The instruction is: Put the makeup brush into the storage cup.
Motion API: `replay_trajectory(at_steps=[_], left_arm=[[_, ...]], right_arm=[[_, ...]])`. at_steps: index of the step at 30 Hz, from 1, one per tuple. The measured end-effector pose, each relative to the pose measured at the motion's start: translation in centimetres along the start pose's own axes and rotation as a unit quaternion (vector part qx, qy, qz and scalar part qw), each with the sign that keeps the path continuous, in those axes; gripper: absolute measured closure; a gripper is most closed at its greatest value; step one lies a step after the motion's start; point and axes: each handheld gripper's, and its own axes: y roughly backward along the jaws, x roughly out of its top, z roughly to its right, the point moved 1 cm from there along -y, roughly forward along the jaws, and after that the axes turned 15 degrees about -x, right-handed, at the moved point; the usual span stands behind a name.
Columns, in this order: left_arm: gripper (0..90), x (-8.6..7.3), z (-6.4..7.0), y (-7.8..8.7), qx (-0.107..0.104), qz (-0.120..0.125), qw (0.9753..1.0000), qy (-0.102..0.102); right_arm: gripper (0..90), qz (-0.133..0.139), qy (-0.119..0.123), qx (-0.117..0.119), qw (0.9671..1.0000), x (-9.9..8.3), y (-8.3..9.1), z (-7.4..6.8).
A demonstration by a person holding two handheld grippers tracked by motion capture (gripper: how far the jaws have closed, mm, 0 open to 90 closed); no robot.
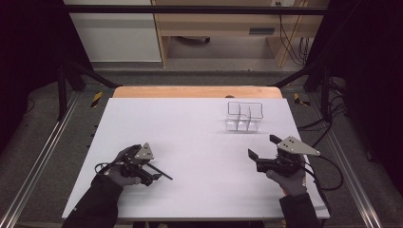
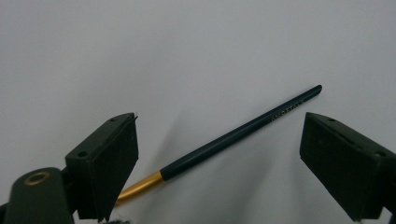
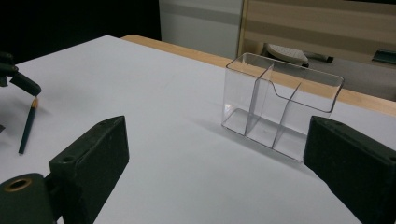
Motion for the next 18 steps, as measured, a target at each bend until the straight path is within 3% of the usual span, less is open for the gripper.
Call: replay_trajectory(at_steps=[18], left_arm=[[34.2, -0.30, -0.18, -0.78, 0.001, -0.025, 0.9997, -0.006]], right_arm=[[7.3, 0.002, -0.001, -0.001, 1.0000, 0.08, 0.17, 0.13]])
